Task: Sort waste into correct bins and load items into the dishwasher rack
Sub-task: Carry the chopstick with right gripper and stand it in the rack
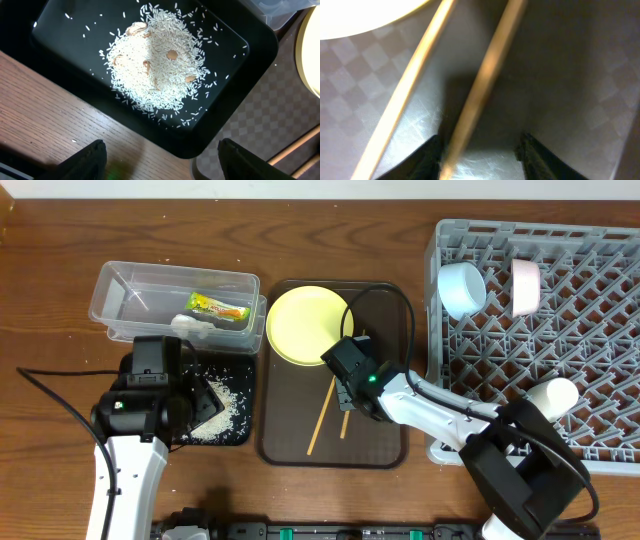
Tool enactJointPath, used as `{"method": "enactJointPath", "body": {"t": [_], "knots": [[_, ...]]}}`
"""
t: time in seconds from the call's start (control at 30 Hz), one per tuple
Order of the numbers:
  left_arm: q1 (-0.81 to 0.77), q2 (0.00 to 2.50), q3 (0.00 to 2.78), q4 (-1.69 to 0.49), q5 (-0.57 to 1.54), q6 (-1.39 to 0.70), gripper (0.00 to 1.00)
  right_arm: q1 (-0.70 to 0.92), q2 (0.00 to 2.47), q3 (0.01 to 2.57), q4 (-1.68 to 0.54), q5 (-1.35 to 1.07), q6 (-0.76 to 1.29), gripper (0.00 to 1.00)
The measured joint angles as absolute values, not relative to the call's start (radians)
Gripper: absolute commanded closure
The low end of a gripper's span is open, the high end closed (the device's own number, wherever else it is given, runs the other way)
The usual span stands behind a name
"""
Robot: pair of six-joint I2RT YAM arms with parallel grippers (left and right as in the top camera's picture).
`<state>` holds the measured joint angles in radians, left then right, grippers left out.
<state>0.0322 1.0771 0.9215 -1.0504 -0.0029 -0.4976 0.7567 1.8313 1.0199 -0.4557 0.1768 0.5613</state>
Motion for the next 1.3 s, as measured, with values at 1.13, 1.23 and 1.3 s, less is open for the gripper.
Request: {"method": "enactJointPath", "body": {"t": [1.13, 1.23, 1.3], "knots": [[0.032, 1.077, 0.921, -1.052, -0.003, -0.498, 0.26, 0.327, 1.262, 1.017, -0.781, 0.159, 0.312, 0.99], [0.032, 1.077, 0.921, -1.052, -0.003, -0.498, 0.26, 0.24, 1.259, 1.017, -0.826, 0.159, 0.268, 0.99], [0.032, 1.077, 0.921, -1.052, -0.003, -0.498, 0.26, 0.186, 1.261, 1.017, -0.852, 0.159, 0.237, 0.99]]}}
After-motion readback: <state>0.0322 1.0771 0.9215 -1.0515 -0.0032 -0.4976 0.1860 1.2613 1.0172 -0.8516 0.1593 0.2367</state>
